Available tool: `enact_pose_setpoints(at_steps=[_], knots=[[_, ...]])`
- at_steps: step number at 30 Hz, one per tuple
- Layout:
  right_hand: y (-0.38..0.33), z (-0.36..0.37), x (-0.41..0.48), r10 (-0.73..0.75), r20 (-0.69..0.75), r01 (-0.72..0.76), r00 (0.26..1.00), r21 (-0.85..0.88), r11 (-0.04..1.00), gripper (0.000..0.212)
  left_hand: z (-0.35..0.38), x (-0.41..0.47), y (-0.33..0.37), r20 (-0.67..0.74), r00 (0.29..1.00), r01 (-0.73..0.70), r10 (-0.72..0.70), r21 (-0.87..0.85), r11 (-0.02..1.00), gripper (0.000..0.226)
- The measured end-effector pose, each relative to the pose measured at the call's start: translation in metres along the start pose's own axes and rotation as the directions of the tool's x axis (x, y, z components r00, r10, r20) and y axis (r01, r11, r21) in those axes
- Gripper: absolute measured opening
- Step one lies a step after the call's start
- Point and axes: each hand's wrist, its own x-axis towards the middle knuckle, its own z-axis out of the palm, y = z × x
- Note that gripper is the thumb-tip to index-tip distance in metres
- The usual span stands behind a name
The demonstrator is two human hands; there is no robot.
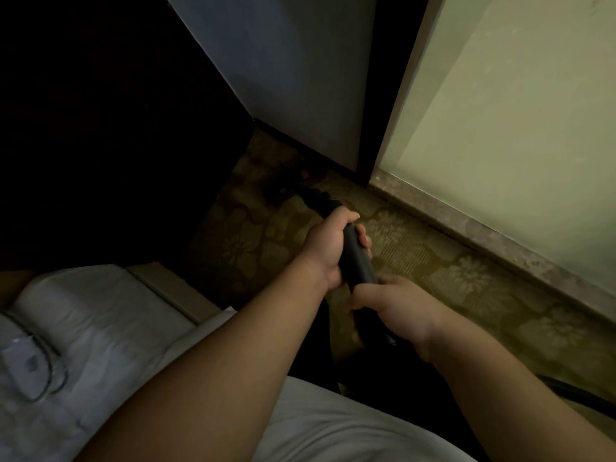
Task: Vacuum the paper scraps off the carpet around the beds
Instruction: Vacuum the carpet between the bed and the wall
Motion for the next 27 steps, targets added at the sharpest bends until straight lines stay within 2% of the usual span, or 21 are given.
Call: enact_pose_setpoints(at_steps=[7,10,18,27], knots=[[-0.018,-0.011,0.003,0.005,-0.002,-0.005,1.0,-0.082,0.997,0.008,0.009,0.002,0.008,-0.016,0.998,-0.063,0.062,-0.051,0.997,0.027],[-0.027,-0.008,0.013,0.001,0.011,0.0,1.0,-0.1,0.995,0.01,0.005,0.008,0.018,0.01,0.999,-0.042,0.042,-0.027,0.999,0.03],[-0.066,0.01,0.033,0.008,0.024,-0.007,1.0,-0.042,0.999,0.008,-0.006,0.021,0.069,0.013,1.0,-0.021,0.021,0.006,1.0,0.029],[-0.092,0.022,0.084,0.042,-0.03,-0.042,0.999,-0.005,0.999,0.013,-0.018,0.064,0.104,-0.079,0.996,-0.04,0.052,0.157,0.987,0.03]])
